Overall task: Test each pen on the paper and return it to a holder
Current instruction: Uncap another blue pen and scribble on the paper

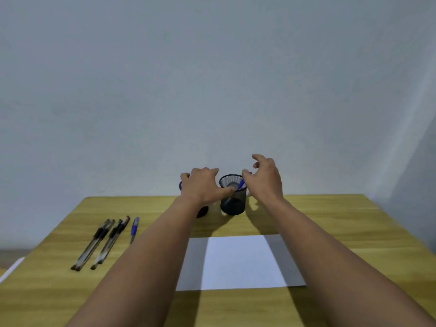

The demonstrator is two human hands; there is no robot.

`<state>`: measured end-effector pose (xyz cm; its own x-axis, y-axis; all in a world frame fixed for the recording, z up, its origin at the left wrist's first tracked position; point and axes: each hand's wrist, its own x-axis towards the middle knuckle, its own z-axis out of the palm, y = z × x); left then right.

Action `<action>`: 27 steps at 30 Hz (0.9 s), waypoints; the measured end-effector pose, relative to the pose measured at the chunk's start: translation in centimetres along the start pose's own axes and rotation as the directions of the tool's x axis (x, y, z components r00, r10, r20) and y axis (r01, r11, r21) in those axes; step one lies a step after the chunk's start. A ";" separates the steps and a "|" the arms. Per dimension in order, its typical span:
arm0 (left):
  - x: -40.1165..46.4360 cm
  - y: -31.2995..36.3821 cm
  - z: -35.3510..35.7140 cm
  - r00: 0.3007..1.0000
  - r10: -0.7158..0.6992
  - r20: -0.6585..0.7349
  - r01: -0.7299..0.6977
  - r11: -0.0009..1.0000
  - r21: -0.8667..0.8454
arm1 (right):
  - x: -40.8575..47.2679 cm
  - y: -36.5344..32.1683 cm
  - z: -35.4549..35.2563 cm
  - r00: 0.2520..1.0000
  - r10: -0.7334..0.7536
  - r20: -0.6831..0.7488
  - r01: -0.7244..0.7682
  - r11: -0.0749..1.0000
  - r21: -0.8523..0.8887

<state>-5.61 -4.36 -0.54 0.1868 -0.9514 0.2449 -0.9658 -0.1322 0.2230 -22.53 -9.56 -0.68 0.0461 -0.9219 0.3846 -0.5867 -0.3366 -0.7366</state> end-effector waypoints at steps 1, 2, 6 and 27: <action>-0.8 -0.6 -0.7 1.000 -0.012 -0.026 0.012 1.000 -0.010 | -0.4 -0.8 -0.2 1.000 -0.013 -0.001 0.013 1.000 0.010; -1.6 -1.3 -1.5 0.999 -0.021 -0.050 0.021 1.000 -0.018 | -0.9 -1.7 -0.3 1.000 -0.029 0.002 0.029 0.999 0.015; -4.9 -5.3 -4.6 0.992 -0.086 -0.094 0.082 0.995 -0.048 | -3.5 -5.7 0.6 0.993 -0.079 0.088 0.076 0.996 0.038; -13.3 -23.5 -0.9 0.965 -0.255 -0.055 0.259 0.963 0.079 | -13.6 -12.1 21.1 0.798 0.001 0.602 0.132 0.975 -0.176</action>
<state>14.74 11.64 -8.23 0.4368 -0.8692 0.2318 -0.8955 -0.3958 0.2033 1.00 2.96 -8.76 0.5231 -0.8518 -0.0288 -0.7088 -0.4160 -0.5697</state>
